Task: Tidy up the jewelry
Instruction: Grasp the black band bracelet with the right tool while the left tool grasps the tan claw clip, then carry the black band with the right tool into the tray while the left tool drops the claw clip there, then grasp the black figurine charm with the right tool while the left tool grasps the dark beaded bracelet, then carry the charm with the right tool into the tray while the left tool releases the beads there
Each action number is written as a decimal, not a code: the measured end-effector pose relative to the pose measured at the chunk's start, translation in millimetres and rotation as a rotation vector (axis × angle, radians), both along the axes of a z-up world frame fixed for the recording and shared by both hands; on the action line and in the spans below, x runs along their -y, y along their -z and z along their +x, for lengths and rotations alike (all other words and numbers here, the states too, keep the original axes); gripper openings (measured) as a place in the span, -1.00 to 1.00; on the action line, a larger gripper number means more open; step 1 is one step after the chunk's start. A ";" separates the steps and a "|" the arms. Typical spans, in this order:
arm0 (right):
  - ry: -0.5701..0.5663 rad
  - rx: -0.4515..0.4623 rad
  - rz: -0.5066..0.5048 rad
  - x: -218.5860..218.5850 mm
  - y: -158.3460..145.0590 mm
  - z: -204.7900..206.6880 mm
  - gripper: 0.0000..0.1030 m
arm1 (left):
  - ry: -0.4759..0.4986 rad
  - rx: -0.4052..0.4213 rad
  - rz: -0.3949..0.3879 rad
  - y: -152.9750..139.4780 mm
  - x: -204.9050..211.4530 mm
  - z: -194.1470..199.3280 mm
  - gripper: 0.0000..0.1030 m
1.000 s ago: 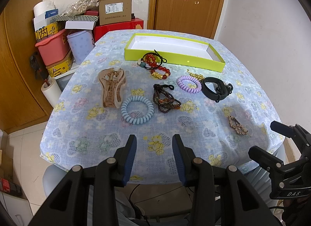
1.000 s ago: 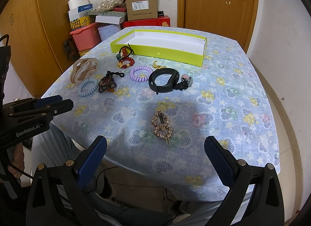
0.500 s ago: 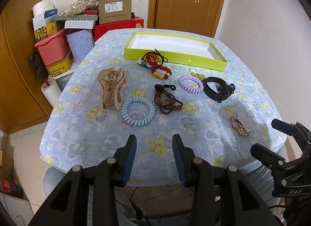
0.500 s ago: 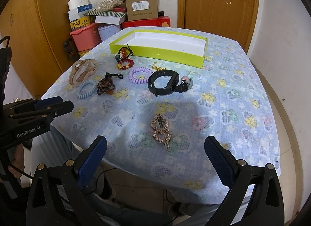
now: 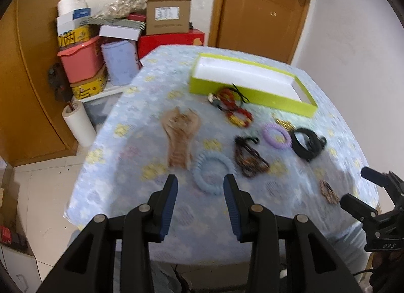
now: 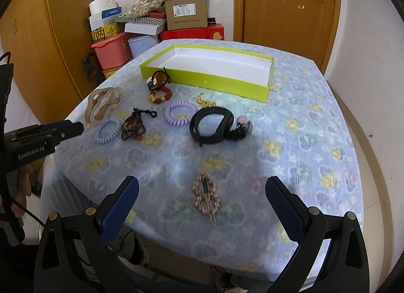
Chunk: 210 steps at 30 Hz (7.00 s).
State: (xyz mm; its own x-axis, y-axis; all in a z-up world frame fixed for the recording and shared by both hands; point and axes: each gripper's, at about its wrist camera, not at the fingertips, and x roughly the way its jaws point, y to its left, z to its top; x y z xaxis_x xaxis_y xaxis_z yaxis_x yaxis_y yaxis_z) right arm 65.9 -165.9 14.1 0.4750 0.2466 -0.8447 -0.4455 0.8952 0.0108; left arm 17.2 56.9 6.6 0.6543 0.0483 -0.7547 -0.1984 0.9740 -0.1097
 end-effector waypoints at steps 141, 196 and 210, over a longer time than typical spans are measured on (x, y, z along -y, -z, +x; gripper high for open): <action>0.033 -0.044 0.149 38.5 -14.9 46.8 -0.15 | 0.190 0.095 0.004 -26.5 7.7 60.9 -0.21; 0.074 -0.092 0.104 31.0 34.8 98.3 -0.61 | 0.257 -0.027 0.024 33.7 48.9 83.4 -0.73; 0.065 -0.042 0.182 36.1 1.2 89.5 -0.61 | 0.265 0.049 -0.017 -1.8 43.8 77.4 -0.75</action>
